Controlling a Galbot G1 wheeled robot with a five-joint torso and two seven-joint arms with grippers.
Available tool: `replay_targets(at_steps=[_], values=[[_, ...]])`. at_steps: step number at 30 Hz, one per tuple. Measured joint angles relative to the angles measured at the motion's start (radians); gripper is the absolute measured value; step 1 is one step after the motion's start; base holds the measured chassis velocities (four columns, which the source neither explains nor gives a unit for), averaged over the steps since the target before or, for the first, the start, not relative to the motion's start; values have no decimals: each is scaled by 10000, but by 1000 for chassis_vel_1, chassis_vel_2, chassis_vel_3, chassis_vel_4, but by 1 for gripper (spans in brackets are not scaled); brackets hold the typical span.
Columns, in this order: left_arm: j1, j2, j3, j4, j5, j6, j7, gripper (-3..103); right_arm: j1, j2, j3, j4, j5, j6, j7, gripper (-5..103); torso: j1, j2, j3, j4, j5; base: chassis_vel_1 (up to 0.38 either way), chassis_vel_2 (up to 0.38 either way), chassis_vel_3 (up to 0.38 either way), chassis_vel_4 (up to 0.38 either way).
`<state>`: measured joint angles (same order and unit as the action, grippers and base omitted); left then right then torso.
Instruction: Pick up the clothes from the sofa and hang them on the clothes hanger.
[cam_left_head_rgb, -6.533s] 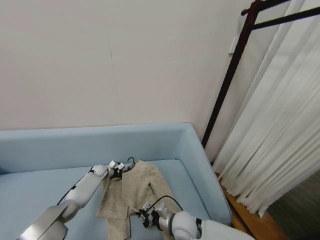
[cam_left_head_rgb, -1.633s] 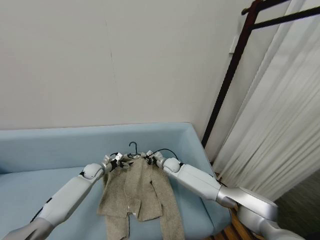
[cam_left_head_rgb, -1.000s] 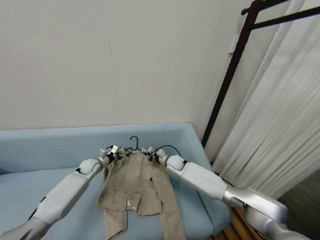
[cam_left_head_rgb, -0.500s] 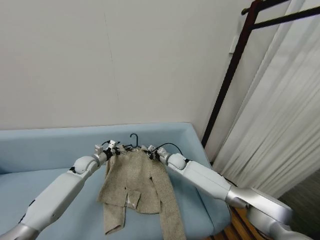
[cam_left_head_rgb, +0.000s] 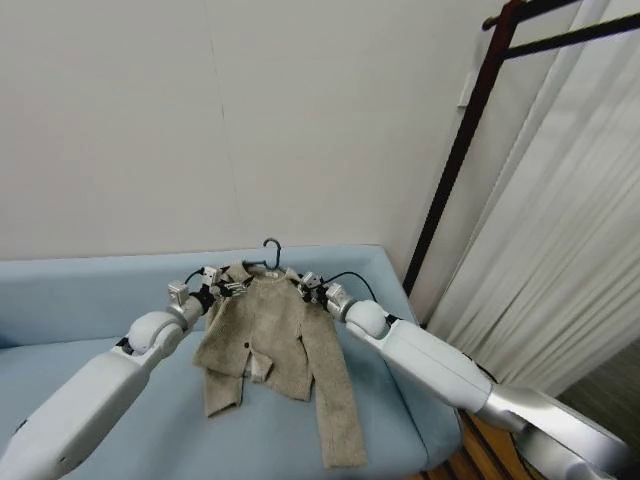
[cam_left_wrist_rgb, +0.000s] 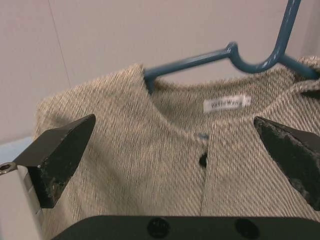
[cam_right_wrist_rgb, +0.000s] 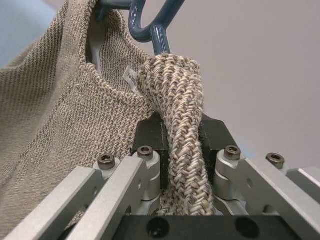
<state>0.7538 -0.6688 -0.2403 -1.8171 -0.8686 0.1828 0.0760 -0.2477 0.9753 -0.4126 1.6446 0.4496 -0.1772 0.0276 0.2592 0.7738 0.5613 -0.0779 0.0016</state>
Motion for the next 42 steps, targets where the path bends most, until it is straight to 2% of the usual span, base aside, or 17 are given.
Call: replay_targets(at_steps=[3, 6, 13, 15, 17, 18, 19, 22, 24, 26, 29, 30, 31, 35, 36, 38, 42], values=[[516, 226, -515, -596, -131, 8, -137, 100, 0, -377, 387, 631, -37, -143, 0, 13, -1, 0, 0, 1, 0, 0, 0, 0, 0], [661, 304, -620, -831, -175, 23, -228, 100, 7, -577, 522, 953, 2, -237, 26, 13, 0, 0, 0, 0, -1, 0, 0, 0, 0], [169, 442, -336, -1153, -653, 192, -936, 100, 656, -1050, 568, 1618, 517, -749, 117, 13, 0, 0, 2, 1, -3, 0, 0, 0, 0], [-409, 297, 80, -1028, -1384, 278, -1569, 100, 1045, -1207, 355, 1782, 760, -927, 116, 13, 0, 0, 2, 1, -2, 0, 0, 0, 0], [-833, 151, 252, -932, -1946, 367, -1938, 100, 1226, -1272, 242, 1841, 848, -962, 98, 13, 2, 0, 2, -1, -5, 0, 0, 0, 0], [-1237, -12, 402, -869, -2570, 413, -2277, 100, 1386, -1323, 149, 1892, 912, -999, 64, 13, 2, 0, 2, -3, 1, 0, 0, 0, 0], [-1237, -12, 402, -869, -2570, 413, -2277, 100, 1386, -1323, 149, 1892, 912, -999, 64, 13, 2, 0, 2, -3, 1, 0, 0, 0, 0], [-1719, -170, 508, -964, -3605, 505, -2764, 100, 1597, -1343, -27, 1903, 959, -1056, 57, 13, 2, 0, 2, -3, 0, 0, 0, 0, 0], [-1836, -189, 498, -1115, -4008, 554, -3023, 100, 1679, -1335, -136, 1917, 973, -1116, 65, 13, 2, 0, 1, 0, 1, 0, 0, 0, 0], [-1871, -195, 488, -1139, -4078, 559, -3137, 100, 1719, -1334, -210, 1940, 985, -1143, 81, 13, 2, 0, 1, 0, 0, 0, 0, 0, 0], [-2040, -286, 503, -1052, -4127, 560, -3549, 100, 1867, -1334, -449, 2011, 1051, -1189, 125, 13, 2, 0, 2, 3, -1, 0, 0, 0, 0], [-2227, -393, 569, -890, -4132, 579, -3863, 100, 1987, -1333, -581, 2058, 1173, -1270, 175, 13, 2, 0, 2, 2, -2, 0, 0, 0, 0], [-2227, -393, 569, -890, -4132, 579, -3863, 100, 1987, -1333, -581, 2058, 1173, -1270, 175, 13, 2, 0, 2, 2, -2, 0, 0, 0, 0], [-2502, -576, 717, -667, -4124, 1041, -4508, 100, 2206, -1368, -791, 2074, 1431, -1361, 256, 13, 2, -1, 2, -1, -1, 0, 0, 0, 0], [-2502, -576, 717, -667, -4124, 1041, -4508, 100, 2206, -1368, -791, 2074, 1431, -1361, 256, 13, 2, -1, 2, -1, -1, 0, 0, 0, 0], [-2523, -615, 839, -476, -3961, 1423, -4693, 100, 2229, -1483, -857, 2142, 1529, -1369, 261, 13, 2, -1, 1, 0, -1, 0, 0, 0, 0], [-2620, -706, 1064, -169, -3759, 1460, -4673, 100, 2177, -1556, -894, 2303, 1606, -1397, 276, 12, 2, 0, 1, 0, -3, 0, 0, 0, 0]])
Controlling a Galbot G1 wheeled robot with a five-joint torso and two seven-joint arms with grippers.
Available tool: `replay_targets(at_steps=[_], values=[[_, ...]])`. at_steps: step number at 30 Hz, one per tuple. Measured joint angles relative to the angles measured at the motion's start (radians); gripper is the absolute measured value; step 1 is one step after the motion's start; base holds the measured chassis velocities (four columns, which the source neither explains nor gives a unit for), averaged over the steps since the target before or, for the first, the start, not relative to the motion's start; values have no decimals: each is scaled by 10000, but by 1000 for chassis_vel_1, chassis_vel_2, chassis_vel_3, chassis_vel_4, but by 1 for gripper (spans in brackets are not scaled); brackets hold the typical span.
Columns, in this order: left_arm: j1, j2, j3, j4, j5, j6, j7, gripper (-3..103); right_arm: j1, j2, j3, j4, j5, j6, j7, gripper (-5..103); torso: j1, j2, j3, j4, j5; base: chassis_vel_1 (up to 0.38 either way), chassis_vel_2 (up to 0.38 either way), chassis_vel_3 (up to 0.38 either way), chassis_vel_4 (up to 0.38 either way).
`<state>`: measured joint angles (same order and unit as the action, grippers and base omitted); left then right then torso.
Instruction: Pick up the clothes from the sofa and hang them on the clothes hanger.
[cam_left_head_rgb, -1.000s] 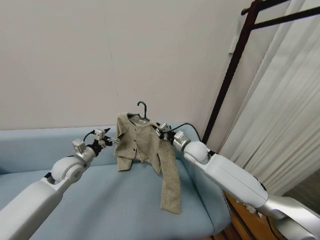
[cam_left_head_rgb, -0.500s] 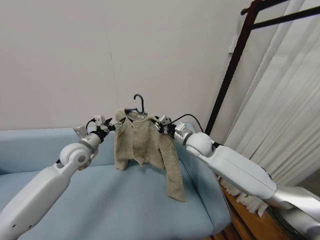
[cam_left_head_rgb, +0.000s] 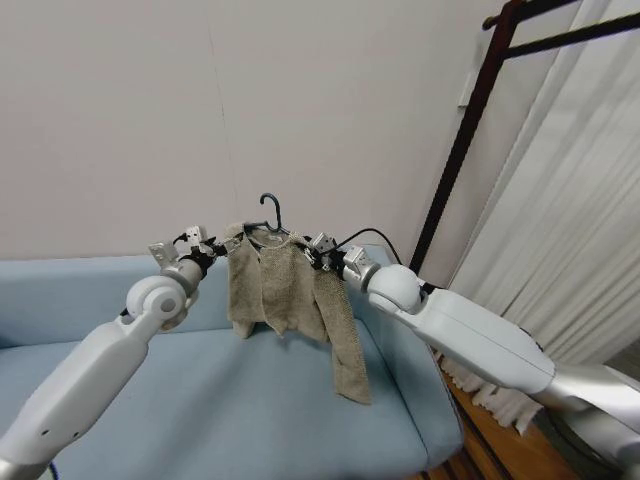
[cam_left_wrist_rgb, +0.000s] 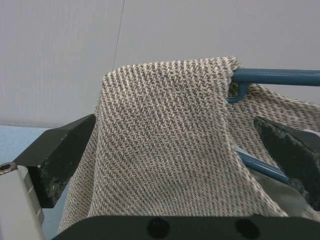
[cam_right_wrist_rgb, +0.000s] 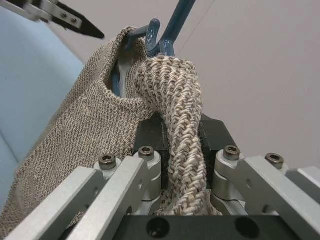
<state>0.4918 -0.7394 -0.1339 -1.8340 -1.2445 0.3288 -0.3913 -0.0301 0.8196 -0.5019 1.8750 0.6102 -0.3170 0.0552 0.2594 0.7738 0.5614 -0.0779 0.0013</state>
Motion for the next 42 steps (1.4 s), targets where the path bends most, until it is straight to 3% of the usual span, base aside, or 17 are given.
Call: replay_targets(at_steps=[8, 13, 14, 17, 19, 22, 25, 27, 29, 33, 42], values=[[-549, -312, 539, 675, 238, -67, 181, 101, -48, -36, -103, 143, 28, -10, 6, 12, 0, 0, 0, -2, 2, 0, 0, 0, 0], [-553, -321, 645, 579, 282, -43, 177, 81, -63, -48, -111, 83, 11, -17, 6, 12, 0, 0, 0, 0, 3, 0, 0, 0, 0], [-553, -321, 645, 579, 282, -43, 177, 81, -63, -48, -111, 83, 11, -17, 6, 12, 0, 0, 0, 0, 3, 0, 0, 0, 0], [-576, -319, 688, 604, 334, -41, 169, 65, -61, -22, -111, 20, 6, -17, 12, 12, 0, 0, 0, 0, 2, 0, 0, 0, 0], [-598, -321, 712, 619, 349, -41, 157, 65, -60, -11, -111, 3, 6, -17, 16, 12, 0, 0, 0, 0, 2, 0, 0, 0, 0], [-674, -351, 798, 676, 380, -40, 159, 48, -59, -1, -111, -33, -6, -16, 30, 12, 0, 0, 0, 0, 2, 0, 0, 0, 0], [-722, -387, 851, 733, 395, -40, 170, 43, -63, -12, -119, -34, -7, -15, 38, 12, 0, -1, 0, 0, 2, 0, 0, 0, 0], [-799, -465, 933, 846, 466, -41, 193, 27, -68, -17, -120, -15, -5, -13, 60, 12, 0, 0, 0, 0, 2, 0, 0, 0, 0], [-825, -491, 962, 878, 485, -41, 199, 27, -69, -24, -122, 1, 3, -14, 69, 12, 0, 0, 0, 0, 2, 0, 0, 0, 0], [-967, -570, 1100, 942, 529, -41, 216, 6, -72, -89, -125, 55, 9, -13, 74, 12, 0, 0, 0, 0, 2, 0, 0, 0, 0], [-1165, -504, 1357, 638, 593, -41, 241, 0, -28, -37, -125, 34, 57, -14, 90, 12, 0, -1, 0, -1, 2, 0, 0, 0, 0]])
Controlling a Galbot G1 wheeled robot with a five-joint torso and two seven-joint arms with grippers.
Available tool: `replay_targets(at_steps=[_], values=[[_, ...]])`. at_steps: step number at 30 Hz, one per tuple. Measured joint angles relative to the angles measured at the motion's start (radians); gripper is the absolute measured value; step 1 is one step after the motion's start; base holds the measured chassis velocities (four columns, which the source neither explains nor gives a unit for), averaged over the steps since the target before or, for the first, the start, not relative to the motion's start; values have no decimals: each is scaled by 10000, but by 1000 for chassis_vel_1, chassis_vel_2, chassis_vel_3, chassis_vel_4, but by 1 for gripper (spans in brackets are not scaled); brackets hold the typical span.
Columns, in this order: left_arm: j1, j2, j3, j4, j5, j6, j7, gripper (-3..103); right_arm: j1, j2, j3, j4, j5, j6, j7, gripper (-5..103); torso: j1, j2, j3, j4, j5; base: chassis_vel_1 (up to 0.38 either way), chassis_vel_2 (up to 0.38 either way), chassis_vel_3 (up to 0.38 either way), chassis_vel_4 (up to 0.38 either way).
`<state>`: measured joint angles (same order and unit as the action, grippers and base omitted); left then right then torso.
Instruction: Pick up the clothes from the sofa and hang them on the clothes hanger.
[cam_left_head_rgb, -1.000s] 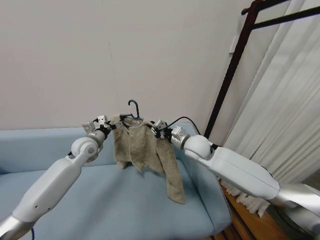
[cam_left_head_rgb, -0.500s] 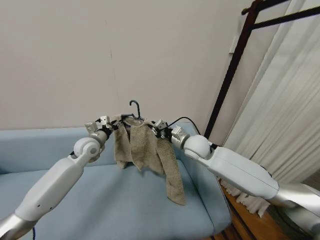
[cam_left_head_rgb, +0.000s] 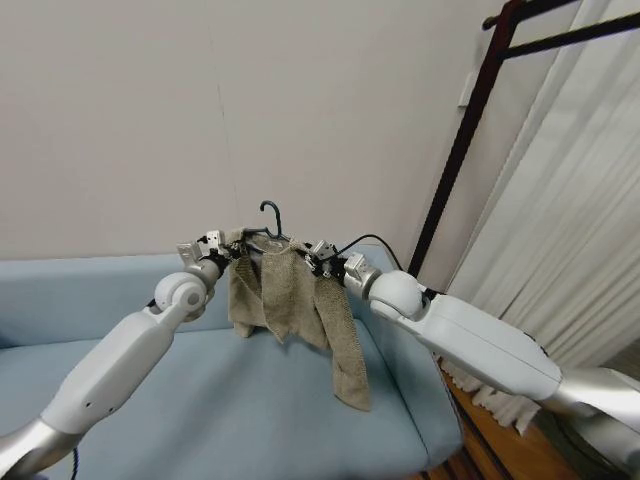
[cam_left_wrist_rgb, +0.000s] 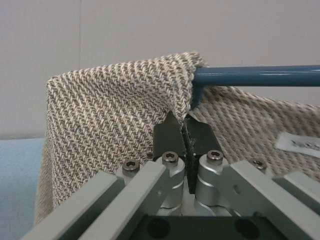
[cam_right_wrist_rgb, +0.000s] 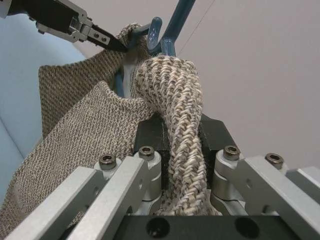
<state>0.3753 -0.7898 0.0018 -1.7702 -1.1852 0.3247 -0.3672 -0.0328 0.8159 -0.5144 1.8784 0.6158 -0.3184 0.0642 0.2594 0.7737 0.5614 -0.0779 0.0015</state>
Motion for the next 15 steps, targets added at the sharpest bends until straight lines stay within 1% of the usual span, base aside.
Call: replay_targets(at_steps=[7, 15], values=[[-340, 143, 207, -649, 4, 117, 82, 0, 300, 218, 1, 17, 131, -149, 18, 12, -2, 1, 0, 1, 0, 0, 0, 0, 0], [-506, 305, 288, -1049, -41, 221, 196, 0, 325, 334, 64, -232, 103, -170, -35, 12, -2, 1, -1, 0, 1, 0, 0, 0, 0]])
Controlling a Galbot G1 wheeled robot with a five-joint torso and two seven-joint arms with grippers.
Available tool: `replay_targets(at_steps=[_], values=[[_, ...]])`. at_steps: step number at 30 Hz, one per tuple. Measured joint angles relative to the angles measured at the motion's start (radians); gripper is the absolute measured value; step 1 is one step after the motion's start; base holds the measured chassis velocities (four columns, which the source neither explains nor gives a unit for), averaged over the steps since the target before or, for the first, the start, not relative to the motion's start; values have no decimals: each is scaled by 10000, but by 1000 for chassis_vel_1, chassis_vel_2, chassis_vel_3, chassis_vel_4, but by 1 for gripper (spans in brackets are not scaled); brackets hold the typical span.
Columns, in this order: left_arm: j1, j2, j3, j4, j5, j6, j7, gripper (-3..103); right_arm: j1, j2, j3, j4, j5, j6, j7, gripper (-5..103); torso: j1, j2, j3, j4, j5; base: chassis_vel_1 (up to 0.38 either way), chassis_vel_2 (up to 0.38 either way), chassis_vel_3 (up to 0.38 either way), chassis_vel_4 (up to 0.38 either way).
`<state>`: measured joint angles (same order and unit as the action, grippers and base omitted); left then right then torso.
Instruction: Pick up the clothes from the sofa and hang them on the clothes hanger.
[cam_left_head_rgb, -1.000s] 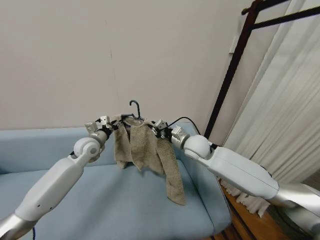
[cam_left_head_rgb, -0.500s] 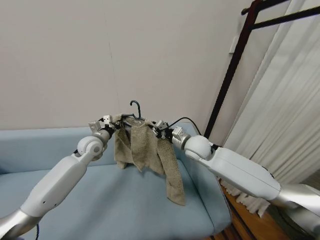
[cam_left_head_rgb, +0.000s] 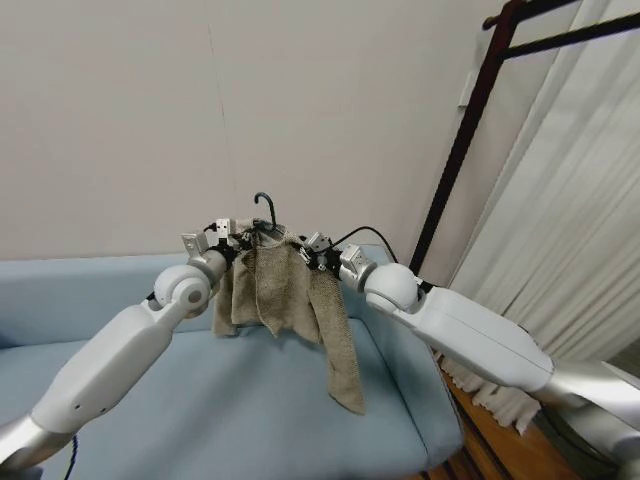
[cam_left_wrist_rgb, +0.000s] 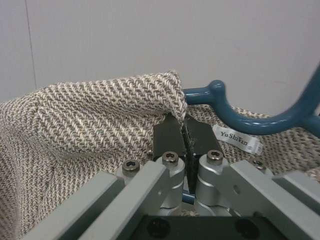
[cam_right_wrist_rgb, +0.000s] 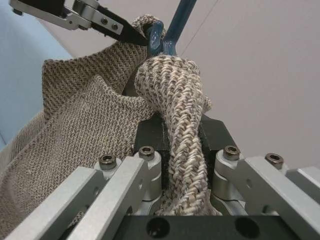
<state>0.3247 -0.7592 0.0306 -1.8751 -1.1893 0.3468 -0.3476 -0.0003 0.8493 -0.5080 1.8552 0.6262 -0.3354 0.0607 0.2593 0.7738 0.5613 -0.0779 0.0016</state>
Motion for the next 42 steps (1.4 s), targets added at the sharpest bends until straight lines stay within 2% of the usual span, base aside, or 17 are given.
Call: replay_targets(at_steps=[9, 12, 13, 16, 18, 22, 23, 24, 27, 32, 33, 34, 38, 42], values=[[859, 232, -178, -359, 224, 127, 183, 0, 486, 163, 58, -345, 168, -12, -21, 12, 0, 0, 0, 4, -4, 0, 0, 0, 0], [813, 229, -151, -252, 432, 103, 273, 16, 615, 182, 92, -290, 364, -47, 19, 12, 0, 0, 0, -1, -2, 0, 0, 0, 0], [813, 229, -151, -252, 432, 103, 273, 16, 615, 182, 92, -290, 364, -47, 19, 12, 0, 0, 0, -1, -2, 0, 0, 0, 0], [774, 192, -107, -215, 556, 61, 273, 32, 620, 196, 139, -84, 466, -94, 167, 12, 1, 0, 1, -1, -2, 0, 0, 0, 0], [805, 193, -107, -245, 585, 41, 270, 32, 620, 185, 161, -16, 499, -113, 215, 12, 1, 0, 1, 0, -1, 0, 0, 0, 0], [1141, 349, -261, -541, 636, -59, 261, 54, 620, 42, 273, 156, 644, -136, 361, 12, 0, 0, 1, -1, -1, 0, 0, 0, 0], [1141, 349, -261, -541, 636, -59, 261, 54, 620, 42, 273, 156, 644, -136, 361, 12, 0, 0, 1, -1, -1, 0, 0, 0, 0], [1376, 473, -420, -703, 681, -95, 265, 59, 620, -6, 362, 189, 729, -136, 470, 12, 0, 0, 1, -1, -1, 0, 0, 0, 0], [1667, 628, -707, -902, 708, -101, 263, 65, 620, -73, 473, 245, 875, -137, 615, 12, 1, 0, 1, 1, -1, 0, 0, 0, 0], [2320, 1242, -1315, -1470, 692, -273, 206, 92, 579, -351, 885, 547, 1260, -254, 900, 12, 0, 0, 1, 0, -1, 0, 0, 0, 0], [2320, 1242, -1315, -1470, 692, -273, 206, 92, 579, -351, 885, 547, 1260, -254, 900, 12, 0, 0, 1, 0, -1, 0, 0, 0, 0], [2413, 1381, -1405, -1565, 675, -320, 170, 97, 580, -417, 970, 626, 1348, -298, 945, 12, 0, 0, 1, -1, -1, 0, 0, 0, 0], [2729, 1830, -1755, -1834, 617, -564, 74, 100, 683, -634, 1313, 941, 2078, -634, 1216, 12, 0, 0, 1, 0, -1, 0, 0, 0, 0], [3132, 2189, -2463, -2049, 451, -879, -120, 100, 859, -825, 1984, 1469, 4086, -1416, 2192, 12, 0, 0, 1, 6, -1, 0, 0, 0, 0]])
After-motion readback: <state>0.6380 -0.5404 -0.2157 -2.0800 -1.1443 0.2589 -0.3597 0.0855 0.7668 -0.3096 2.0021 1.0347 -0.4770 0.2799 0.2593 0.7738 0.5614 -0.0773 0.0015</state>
